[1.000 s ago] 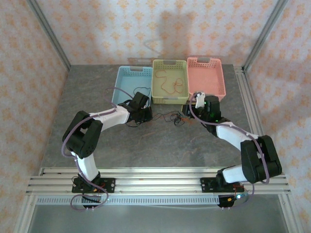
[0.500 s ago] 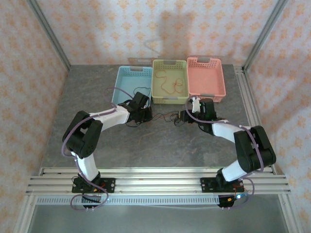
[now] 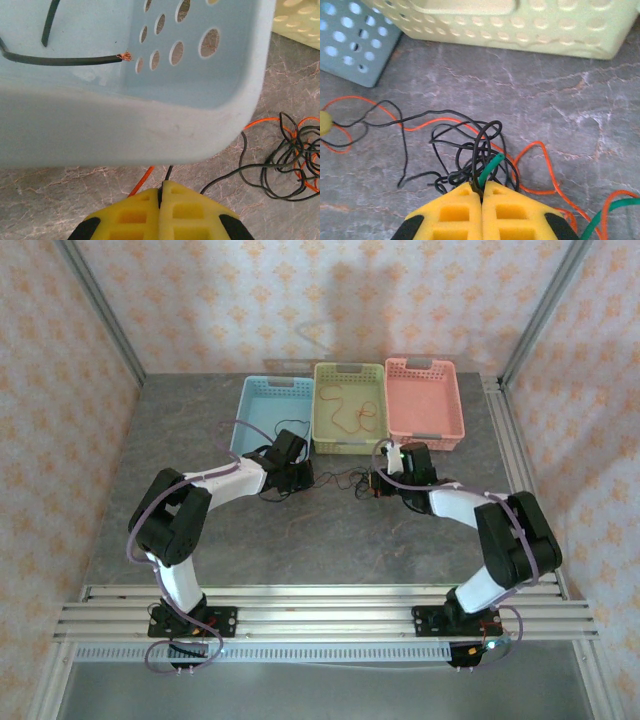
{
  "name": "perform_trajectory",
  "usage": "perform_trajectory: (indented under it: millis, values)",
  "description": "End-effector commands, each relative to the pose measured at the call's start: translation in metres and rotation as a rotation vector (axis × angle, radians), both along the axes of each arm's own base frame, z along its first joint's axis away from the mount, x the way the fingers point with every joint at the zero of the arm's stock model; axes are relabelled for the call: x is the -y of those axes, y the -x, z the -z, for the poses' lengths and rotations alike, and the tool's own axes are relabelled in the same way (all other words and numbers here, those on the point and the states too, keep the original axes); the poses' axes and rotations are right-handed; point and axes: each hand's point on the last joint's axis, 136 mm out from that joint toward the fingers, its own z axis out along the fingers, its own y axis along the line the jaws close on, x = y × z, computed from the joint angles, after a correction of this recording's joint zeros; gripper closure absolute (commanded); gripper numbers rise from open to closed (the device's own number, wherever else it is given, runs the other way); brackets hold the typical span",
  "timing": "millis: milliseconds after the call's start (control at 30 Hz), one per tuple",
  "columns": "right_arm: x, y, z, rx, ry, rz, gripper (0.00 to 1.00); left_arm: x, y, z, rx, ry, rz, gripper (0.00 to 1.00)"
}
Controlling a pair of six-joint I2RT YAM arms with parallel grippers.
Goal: Untangle the cables
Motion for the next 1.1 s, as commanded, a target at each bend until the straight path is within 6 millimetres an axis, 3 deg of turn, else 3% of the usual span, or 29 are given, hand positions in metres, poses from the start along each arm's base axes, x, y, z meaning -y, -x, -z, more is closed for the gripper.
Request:
perform_trajectory:
  millis: [0,100,267,400,800,1067]
  values:
    - [-0.022,0.004,-0.027,0.071,-0.124,-0.092,1.0,0.004,-0.005,-0.025,0.085,0.042,0.014,1.0]
    - [-0.038,0.012,-0.029,0.057,-0.16,-0.166,1.0,0.014,-0.003,-0.037,0.129,0.091,0.047,0.96]
    - [-0.054,0.021,-0.027,0.043,-0.156,-0.239,1.0,0.027,-0.002,-0.048,0.171,0.155,0.086,0.51]
    - [-0.059,0.025,-0.027,0.039,-0.167,-0.269,1.0,0.041,0.0,-0.055,0.194,0.216,0.132,0.31]
    - [-0.072,0.036,-0.037,0.082,-0.235,-0.363,1.0,0.076,0.008,-0.041,0.101,0.268,0.245,0.25]
    - [-0.081,0.045,-0.036,0.096,-0.227,-0.414,1.0,0.082,0.01,-0.035,0.073,0.247,0.267,0.29]
